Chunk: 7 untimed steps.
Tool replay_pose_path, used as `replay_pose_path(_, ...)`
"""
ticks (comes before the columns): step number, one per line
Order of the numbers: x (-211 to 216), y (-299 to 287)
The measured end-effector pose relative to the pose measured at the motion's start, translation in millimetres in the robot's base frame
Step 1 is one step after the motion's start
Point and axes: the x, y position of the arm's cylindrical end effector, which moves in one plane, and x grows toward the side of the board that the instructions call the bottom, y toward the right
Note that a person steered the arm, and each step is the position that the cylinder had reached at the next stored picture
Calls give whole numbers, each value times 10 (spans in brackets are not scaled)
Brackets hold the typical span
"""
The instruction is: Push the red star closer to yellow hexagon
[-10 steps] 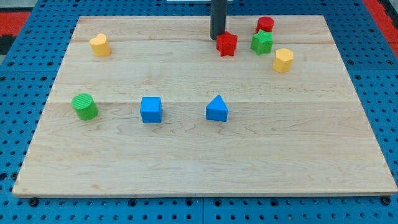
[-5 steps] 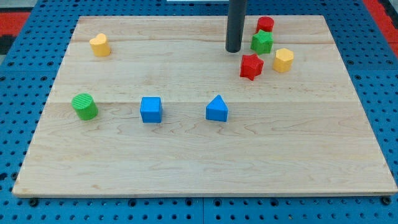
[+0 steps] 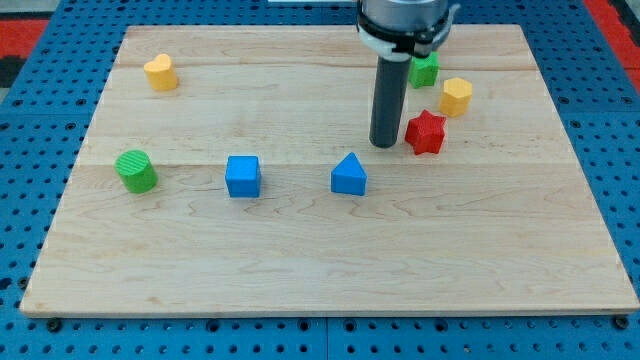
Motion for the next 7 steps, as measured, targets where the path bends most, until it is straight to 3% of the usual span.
replay_pose_path(7, -216, 566)
